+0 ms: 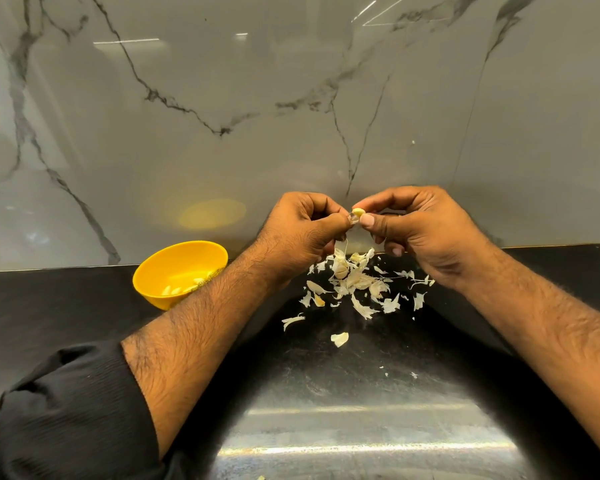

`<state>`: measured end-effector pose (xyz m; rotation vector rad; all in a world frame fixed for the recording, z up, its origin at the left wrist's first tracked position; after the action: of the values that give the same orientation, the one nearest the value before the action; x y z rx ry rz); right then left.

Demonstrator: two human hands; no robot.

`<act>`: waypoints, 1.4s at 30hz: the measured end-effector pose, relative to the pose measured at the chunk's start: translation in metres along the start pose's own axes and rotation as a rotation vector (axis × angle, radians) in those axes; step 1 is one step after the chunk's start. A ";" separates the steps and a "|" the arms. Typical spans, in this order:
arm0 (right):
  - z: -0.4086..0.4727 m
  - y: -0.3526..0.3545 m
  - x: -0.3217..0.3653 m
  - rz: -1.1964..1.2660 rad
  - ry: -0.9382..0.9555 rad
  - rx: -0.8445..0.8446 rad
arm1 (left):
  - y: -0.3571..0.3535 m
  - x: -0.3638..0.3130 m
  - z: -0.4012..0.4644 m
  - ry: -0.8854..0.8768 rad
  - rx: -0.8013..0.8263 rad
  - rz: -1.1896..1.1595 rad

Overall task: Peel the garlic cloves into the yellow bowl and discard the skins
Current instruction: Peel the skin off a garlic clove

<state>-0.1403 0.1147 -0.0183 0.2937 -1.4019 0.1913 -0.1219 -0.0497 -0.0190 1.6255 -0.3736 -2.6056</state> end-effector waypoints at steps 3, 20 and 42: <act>0.001 -0.001 -0.004 0.129 -0.042 0.027 | 0.002 -0.001 0.001 0.002 -0.008 0.017; 0.003 0.008 0.000 0.268 -0.056 0.075 | 0.011 -0.001 0.001 -0.031 0.101 0.615; 0.002 0.010 0.007 -0.586 0.046 -0.164 | 0.017 -0.016 0.001 -0.088 0.111 0.503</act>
<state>-0.1435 0.1230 -0.0106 0.5444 -1.2234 -0.3950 -0.1170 -0.0632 -0.0011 1.2371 -0.8244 -2.3047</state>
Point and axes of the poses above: each hand's wrist, its own z-axis towards the middle knuckle, its own y-axis out of the back of the hand, x = y × z, the point moved 9 cm from there along z, towards the middle knuckle, and after that the axes turned 8 degrees about -y, right-handed, at the moved point
